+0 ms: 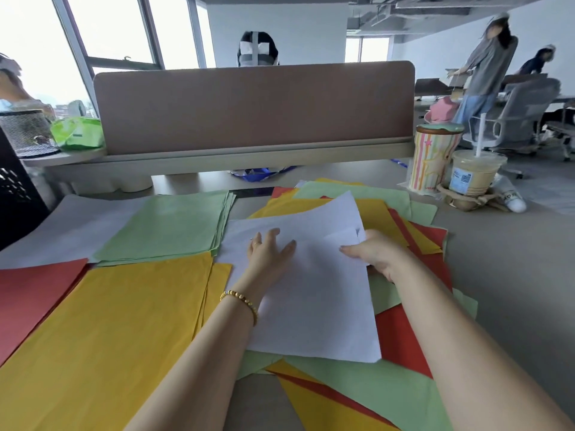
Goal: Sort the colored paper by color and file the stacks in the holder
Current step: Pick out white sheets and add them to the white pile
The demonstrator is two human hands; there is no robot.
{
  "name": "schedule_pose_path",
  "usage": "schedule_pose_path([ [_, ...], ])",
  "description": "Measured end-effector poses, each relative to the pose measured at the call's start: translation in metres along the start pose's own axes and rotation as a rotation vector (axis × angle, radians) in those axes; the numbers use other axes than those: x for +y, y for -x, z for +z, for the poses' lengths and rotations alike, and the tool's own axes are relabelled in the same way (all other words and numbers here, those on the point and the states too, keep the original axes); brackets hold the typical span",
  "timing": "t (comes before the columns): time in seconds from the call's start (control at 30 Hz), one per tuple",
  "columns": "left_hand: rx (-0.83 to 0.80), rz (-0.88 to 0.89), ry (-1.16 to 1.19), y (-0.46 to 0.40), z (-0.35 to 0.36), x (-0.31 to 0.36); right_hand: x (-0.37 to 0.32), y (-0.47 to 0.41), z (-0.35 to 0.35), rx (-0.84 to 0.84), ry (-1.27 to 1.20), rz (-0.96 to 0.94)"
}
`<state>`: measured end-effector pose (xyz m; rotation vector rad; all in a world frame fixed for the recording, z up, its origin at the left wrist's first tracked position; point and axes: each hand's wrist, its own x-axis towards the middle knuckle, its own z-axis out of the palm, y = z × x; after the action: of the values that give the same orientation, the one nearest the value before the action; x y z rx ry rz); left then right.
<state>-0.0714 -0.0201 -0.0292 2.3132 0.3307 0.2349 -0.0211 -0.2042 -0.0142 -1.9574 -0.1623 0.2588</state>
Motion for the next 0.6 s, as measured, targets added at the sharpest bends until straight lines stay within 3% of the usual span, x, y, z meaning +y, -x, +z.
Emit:
schedule_pose_path([
  [0.17,0.099,0.071,0.408,0.011,-0.012,0.016,0.007,-0.011,-0.015,0.347,-0.246,0.054],
  [0.27,-0.259,-0.034,0.672,0.023,-0.028,0.027,0.014,-0.016,-0.020,0.440,-0.409,0.096],
  [0.33,-0.527,-0.113,0.601,0.031,-0.033,0.026,0.014,-0.018,-0.020,0.455,-0.475,0.129],
  [0.4,-0.679,-0.198,0.488,0.031,-0.034,0.020,0.012,-0.018,-0.020,0.442,-0.577,0.142],
  [0.47,-0.712,-0.264,0.509,0.026,-0.034,0.017,0.008,-0.015,-0.020,0.454,-0.706,0.137],
  [0.6,-0.603,-0.318,0.641,0.021,-0.032,0.015,0.000,-0.008,-0.029,0.524,-0.922,0.158],
])
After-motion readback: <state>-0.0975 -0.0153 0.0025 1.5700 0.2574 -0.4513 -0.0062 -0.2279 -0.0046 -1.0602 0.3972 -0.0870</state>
